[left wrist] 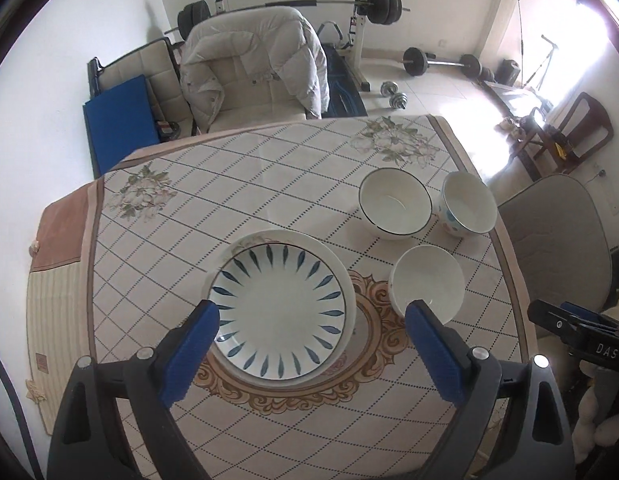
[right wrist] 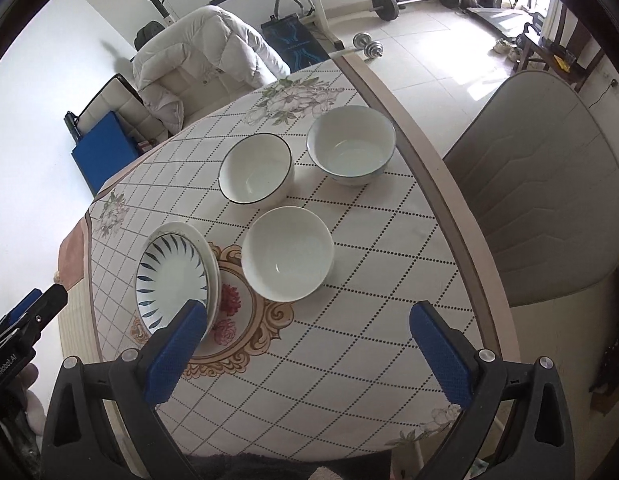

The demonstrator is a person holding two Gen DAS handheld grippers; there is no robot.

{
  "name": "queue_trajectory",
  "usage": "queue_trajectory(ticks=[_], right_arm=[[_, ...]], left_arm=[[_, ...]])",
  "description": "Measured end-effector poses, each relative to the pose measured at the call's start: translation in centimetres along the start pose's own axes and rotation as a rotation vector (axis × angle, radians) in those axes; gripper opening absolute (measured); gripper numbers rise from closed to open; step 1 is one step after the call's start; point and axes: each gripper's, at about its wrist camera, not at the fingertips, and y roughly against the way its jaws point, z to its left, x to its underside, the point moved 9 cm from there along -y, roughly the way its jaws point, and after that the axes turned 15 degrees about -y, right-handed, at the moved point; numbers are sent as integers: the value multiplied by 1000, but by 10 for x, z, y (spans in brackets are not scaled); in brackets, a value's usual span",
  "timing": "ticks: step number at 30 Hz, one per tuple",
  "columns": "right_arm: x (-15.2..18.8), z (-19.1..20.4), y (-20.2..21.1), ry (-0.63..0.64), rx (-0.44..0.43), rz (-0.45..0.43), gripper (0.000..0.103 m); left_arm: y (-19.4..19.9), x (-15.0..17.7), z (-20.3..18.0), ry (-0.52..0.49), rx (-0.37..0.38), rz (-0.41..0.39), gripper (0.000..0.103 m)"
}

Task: Organize plates and bowls
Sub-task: 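Lower both grippers onto the plain white bowl and grasp its rim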

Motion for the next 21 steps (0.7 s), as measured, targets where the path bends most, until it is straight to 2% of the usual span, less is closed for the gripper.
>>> queue_trajectory(ticks=[2,4,5,10,12,13,16,18,21], right_arm=[[-14,-10,-27,12,-21,59,101],[-26,-16,-56,35,-25,110,99],[-30,-18,-71,46,-32,139,98],[-35,-17,-137,69,-67,286,83],[-33,-16,-158,92,-65,335,71],[-31,-16,-167,99,-63,355,69],[-26,-16,-188,99,-78,417,58],[-24,-16,-198,99,-89,448,46],[-22,-16,-208,96,-87,473,34]], left_arm=[[-36,-5,-21,-5,45,80,73],[-71,-6,-39,-5,89,166,47],[-87,-6,-47,-3,98,202,42],[-142,-10,-80,-44,104,305,35],[-157,-10,-88,-51,108,342,35],[-163,-9,-89,-53,102,355,35],[-180,-9,-96,-80,86,396,35],[-190,-8,-101,-93,96,427,35],[-202,-6,-107,-105,108,450,34]])
